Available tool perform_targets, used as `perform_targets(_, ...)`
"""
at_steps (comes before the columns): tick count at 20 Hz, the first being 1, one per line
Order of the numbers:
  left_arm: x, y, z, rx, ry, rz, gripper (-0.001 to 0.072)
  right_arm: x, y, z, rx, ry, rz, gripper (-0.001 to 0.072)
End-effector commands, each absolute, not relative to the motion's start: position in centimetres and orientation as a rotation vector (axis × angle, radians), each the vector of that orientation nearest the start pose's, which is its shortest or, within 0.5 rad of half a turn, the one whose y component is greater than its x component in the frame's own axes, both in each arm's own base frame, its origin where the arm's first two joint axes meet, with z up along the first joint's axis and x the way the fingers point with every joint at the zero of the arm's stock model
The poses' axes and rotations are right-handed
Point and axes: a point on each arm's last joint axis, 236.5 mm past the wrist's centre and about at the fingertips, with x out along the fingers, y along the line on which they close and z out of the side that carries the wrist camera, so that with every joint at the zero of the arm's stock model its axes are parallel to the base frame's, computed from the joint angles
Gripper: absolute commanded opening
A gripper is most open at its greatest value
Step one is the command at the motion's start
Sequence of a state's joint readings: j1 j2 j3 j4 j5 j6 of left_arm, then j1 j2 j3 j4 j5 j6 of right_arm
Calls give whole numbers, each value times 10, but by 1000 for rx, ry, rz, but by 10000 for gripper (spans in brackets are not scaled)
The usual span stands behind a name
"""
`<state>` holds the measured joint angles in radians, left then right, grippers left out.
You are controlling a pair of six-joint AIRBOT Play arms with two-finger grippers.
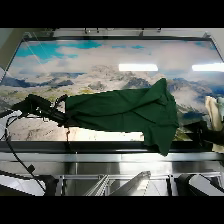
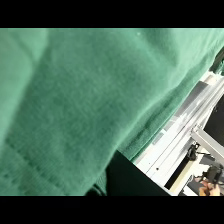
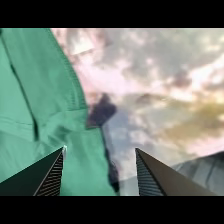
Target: Fold the shirts.
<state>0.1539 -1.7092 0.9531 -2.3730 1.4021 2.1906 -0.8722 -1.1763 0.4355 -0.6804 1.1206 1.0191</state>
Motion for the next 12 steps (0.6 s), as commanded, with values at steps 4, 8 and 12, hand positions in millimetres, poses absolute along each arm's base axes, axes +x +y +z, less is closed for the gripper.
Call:
perform_targets(4,287,-125,-110,-653,1692,-769,17,266,-1,-120,1137,1222,77,501)
perform_targets(8,287,-125,-110,-654,1692,-769,17,268,47,-127,1152,1313,183,499)
perform_targets(12,285,-127,-106,-667,1696,-784,18,278,76,-97,1214,1261,353,19)
